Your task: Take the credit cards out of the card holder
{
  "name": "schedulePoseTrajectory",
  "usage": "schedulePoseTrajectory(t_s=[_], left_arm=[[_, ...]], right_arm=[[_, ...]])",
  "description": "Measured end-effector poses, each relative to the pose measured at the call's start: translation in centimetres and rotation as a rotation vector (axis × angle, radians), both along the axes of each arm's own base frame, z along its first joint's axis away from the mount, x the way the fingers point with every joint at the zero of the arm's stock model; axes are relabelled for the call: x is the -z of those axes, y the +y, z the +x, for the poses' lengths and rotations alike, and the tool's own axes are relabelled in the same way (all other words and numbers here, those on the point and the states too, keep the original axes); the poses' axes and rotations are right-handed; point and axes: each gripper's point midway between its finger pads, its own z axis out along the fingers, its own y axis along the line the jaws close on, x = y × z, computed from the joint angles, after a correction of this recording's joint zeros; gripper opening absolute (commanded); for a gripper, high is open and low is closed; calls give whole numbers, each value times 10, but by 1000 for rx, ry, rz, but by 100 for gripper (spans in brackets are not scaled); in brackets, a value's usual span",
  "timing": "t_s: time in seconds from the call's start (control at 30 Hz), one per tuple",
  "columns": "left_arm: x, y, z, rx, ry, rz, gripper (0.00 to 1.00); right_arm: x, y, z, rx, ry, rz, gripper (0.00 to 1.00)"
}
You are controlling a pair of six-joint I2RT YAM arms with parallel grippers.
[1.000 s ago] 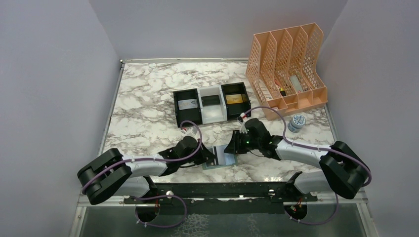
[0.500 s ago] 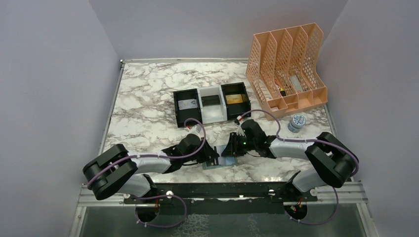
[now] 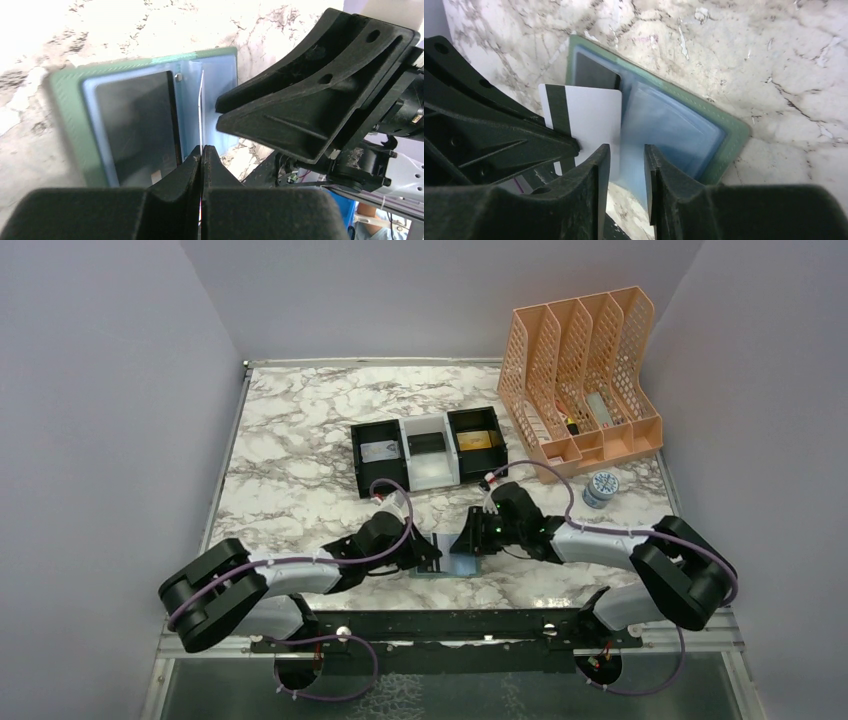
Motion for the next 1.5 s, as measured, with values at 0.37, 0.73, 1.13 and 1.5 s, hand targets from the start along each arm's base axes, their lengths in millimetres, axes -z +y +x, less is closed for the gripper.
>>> schedulePoseTrajectory(t_s=[0.37,0.73,1.13,1.5], left_arm=[[-50,26,13,-60,-176,38,0],[-70,51,40,-41,-221,-31,0],[-113,43,27,154,-300,-241,0],[-139,33,16,247,-356,-344,0]], right_arm=[[-55,-6,21,48,-203,66,56],[-82,-41,42,185,-318,190,60],[-124,-17,18,2,-362,433,60],[-138,15,3,-188,-260,618,50]])
